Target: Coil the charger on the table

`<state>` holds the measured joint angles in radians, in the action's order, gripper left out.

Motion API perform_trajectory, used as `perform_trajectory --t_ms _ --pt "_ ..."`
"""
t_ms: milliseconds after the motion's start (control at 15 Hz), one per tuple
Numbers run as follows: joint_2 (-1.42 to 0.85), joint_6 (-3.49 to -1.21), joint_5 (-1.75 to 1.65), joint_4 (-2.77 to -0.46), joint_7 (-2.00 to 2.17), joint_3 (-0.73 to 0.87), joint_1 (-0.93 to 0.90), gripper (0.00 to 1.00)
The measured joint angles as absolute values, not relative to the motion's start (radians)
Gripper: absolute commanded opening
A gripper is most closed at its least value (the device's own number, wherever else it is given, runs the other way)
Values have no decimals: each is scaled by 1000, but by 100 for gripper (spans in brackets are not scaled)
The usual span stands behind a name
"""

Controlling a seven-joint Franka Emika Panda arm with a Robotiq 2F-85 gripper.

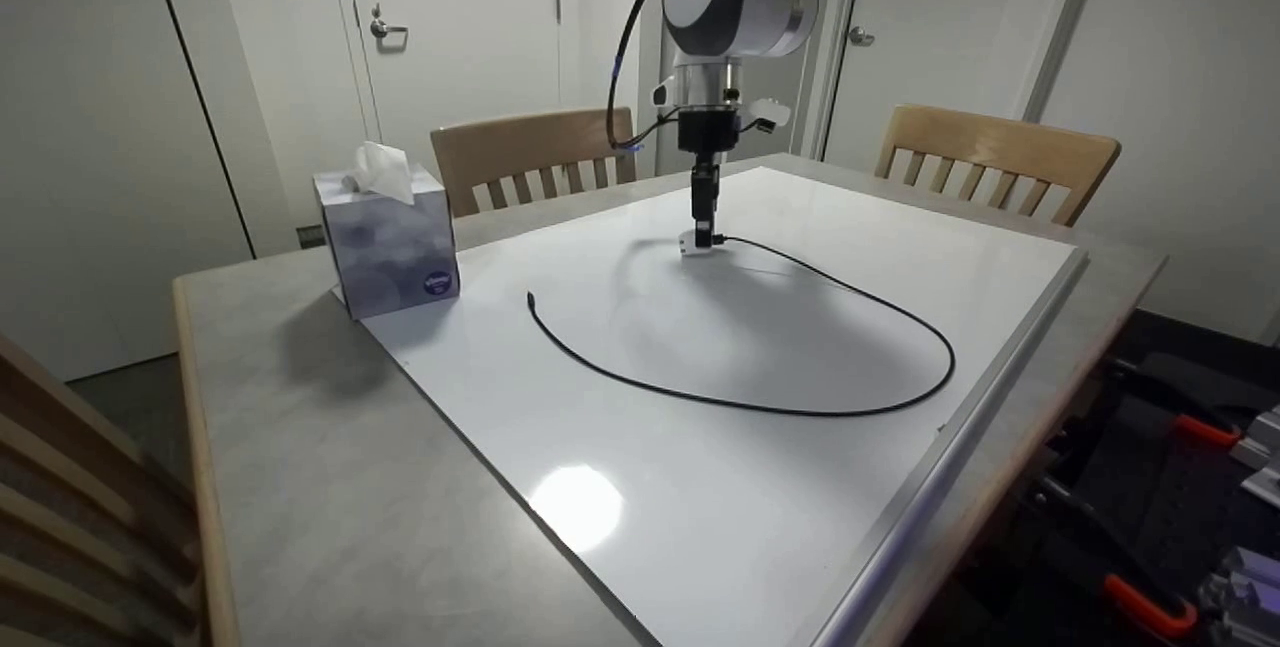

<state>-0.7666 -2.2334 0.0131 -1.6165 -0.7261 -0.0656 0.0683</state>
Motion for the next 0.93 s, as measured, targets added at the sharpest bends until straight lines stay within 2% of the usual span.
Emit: perform_trajectory --t_ms 333,400,467,667,733,933 --pt "-779 -2325 6 -1616 -706 -88 68 26" --pt "-781 -2330 4 -1616 -710 -95 68 76" --pt "-783 -2331 3 -1615 -714 -101 68 77" --pt "-788 -2331 1 -1616 -720 -107 69 97" --pt "-788 -2331 0 -1616 -721 -107 70 100" --pt "-776 -2300 2 -1616 -726 -109 86 100"
